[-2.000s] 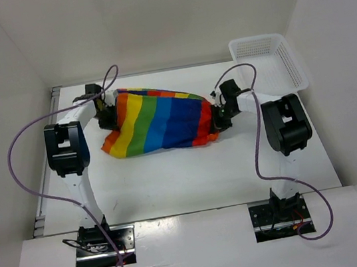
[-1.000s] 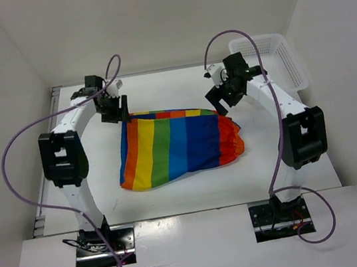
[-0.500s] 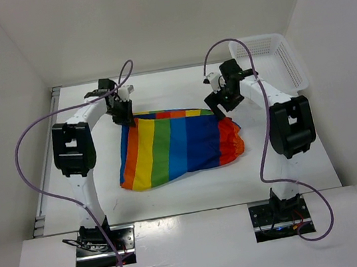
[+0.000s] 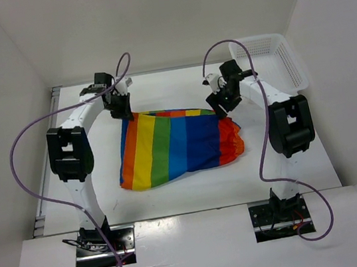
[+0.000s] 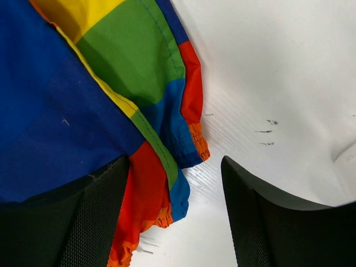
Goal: Fold and stack the shorts
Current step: Fold the shorts
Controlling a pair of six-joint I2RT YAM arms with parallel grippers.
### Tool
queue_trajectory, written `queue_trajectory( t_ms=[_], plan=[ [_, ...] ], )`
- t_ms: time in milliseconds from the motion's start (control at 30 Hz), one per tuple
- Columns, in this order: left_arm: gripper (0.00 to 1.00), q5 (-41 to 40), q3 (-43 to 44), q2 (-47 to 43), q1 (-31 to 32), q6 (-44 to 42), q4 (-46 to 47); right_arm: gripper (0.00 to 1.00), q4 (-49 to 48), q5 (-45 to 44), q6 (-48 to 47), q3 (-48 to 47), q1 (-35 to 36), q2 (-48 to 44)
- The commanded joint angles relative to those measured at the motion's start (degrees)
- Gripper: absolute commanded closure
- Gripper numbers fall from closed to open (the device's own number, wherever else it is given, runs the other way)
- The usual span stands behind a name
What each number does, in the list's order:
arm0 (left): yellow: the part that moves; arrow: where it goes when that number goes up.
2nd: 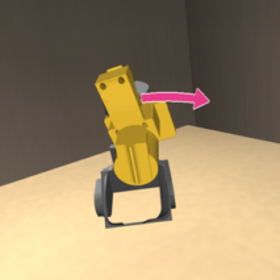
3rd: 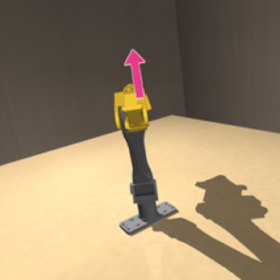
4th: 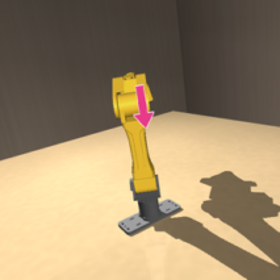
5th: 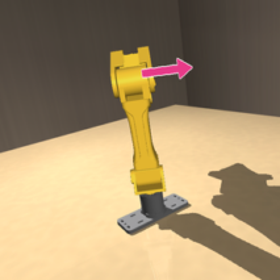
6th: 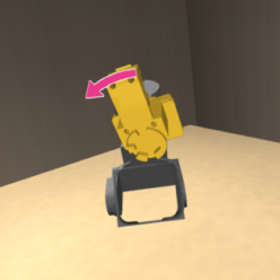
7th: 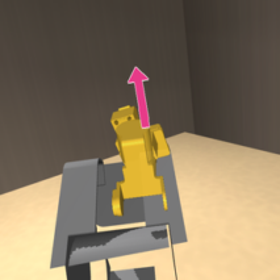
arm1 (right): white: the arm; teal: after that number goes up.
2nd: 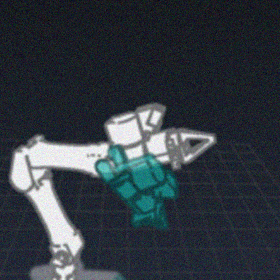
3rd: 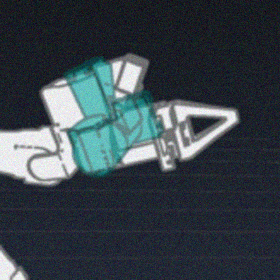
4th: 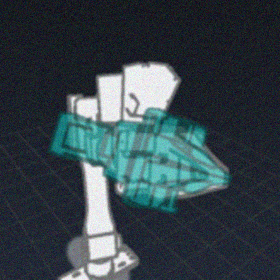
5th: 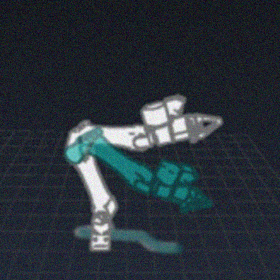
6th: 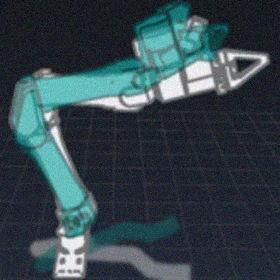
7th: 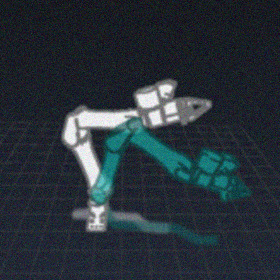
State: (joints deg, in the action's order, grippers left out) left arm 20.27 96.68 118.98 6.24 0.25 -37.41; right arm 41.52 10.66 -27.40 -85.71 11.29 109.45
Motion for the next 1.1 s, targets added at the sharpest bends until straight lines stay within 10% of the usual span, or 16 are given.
queue_trajectory(
  t_ms=[0,100,300,767,1067],
  plan=[
    [1.0,1.9,4.4,-5.9,0.0,-0.3,-0.4,0.3,0.6,2.8,-2.4,0.8,-0.7,0.7],
    [1.0,2.7,7.8,-6.5,0.0,-0.3,-3.1,0.43,1.1,4.7,-2.4,1.3,-0.7,1.5],
    [1.0,2.7,11.8,-7.1,-1.4,-0.3,-4.5,1.0,-0.1,4.2,-2.9,0.6,-0.7,3.4],
    [1.0,-5.4,9.0,-2.5,-2.7,-0.3,3.6,1.0,-7.8,11.2,13.6,-11.0,-1.4,0.5],
    [1.0,-11.0,7.3,3.5,-3.3,-0.3,8.7,0.95,-15.8,-8.2,19.8,-12.5,1.5,11.6]
  ],
)
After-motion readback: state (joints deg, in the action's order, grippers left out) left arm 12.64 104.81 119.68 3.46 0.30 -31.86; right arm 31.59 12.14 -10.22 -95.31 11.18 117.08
